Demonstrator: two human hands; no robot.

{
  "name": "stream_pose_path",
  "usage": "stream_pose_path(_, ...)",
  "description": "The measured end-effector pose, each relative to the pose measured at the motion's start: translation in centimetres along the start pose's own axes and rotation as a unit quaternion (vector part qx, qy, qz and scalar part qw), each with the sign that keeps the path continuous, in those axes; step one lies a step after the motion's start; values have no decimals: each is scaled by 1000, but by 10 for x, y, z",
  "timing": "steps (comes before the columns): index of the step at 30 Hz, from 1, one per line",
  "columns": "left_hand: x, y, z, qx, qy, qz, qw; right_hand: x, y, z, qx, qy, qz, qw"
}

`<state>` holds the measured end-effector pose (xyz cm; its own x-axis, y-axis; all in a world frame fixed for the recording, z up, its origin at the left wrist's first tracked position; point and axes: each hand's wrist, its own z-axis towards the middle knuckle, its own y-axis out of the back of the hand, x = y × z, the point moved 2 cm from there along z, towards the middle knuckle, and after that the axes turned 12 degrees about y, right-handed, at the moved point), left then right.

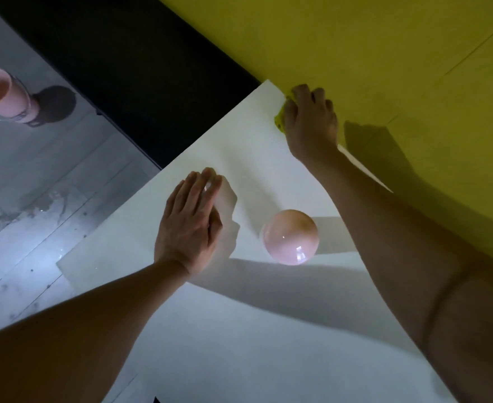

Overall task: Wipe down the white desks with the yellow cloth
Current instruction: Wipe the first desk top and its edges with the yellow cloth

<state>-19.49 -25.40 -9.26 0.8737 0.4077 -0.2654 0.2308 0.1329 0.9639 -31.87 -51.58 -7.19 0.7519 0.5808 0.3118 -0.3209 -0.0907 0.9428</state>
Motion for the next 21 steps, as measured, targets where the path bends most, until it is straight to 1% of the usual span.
stream_pose_path(4, -2, 0, 0, -1, -6, 3, 1000, -45, 29, -81, -21, -46, -6, 999)
stream_pose_path(7, -3, 0, 1, -2, -4, -3, 1000, -63, 39, -114, -18, -68, -35, 997)
stream_pose_path(10, 0, 0, -1, -4, 4, -2, 1000, -43, 34, -94, -19, -92, -54, 994)
stream_pose_path(12, 1, 1, -2, 0, 1, -6, 1000, -21, 22, -66, -12, -71, -72, 995)
stream_pose_path(16, 2, 1, -4, -9, -2, -11, 1000, 4, 6, -21, -9, -36, -49, 998)
stream_pose_path(18, 1, 2, -5, -12, -7, -9, 1000, 0, 6, -26, -13, -39, -34, 999)
stream_pose_path(21, 1, 3, -8, -14, -15, -9, 1000, -25, 18, -71, -45, -78, -25, 996)
